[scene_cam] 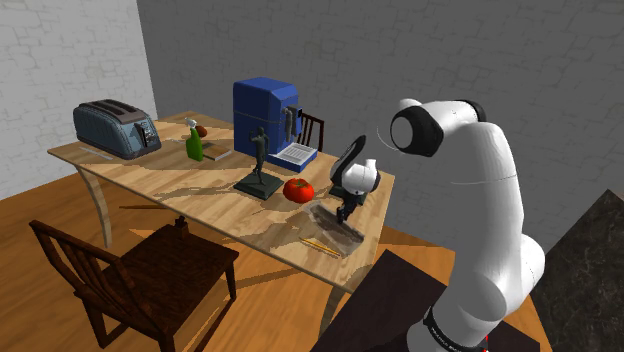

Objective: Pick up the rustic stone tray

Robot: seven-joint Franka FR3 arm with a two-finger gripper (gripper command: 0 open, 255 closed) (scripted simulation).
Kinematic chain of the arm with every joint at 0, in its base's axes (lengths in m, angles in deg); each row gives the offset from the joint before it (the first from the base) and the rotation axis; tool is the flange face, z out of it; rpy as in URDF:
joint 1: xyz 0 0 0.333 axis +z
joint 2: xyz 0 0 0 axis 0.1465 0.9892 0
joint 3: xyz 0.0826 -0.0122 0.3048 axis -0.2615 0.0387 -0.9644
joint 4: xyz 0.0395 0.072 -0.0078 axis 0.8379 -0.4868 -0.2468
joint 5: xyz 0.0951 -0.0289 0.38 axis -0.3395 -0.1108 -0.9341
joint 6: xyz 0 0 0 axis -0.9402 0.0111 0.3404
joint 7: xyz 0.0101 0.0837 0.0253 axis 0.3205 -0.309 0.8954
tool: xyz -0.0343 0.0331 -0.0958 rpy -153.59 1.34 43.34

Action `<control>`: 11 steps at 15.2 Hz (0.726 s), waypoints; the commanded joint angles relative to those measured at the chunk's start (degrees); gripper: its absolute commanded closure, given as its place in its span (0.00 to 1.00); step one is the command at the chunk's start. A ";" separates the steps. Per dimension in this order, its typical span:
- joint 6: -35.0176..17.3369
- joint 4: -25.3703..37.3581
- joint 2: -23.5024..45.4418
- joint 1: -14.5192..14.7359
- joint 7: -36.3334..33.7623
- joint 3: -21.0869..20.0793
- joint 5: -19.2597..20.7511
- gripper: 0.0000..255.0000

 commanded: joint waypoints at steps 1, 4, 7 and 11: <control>0.68 -0.39 -1.08 0.38 -0.44 0.52 0.56 1.00; 2.07 -1.07 -3.19 1.14 -1.38 1.54 1.71 1.00; 3.50 -1.64 -5.26 1.88 -2.36 2.55 2.93 1.00; 5.48 -2.22 -7.97 2.82 -3.71 3.83 4.64 1.00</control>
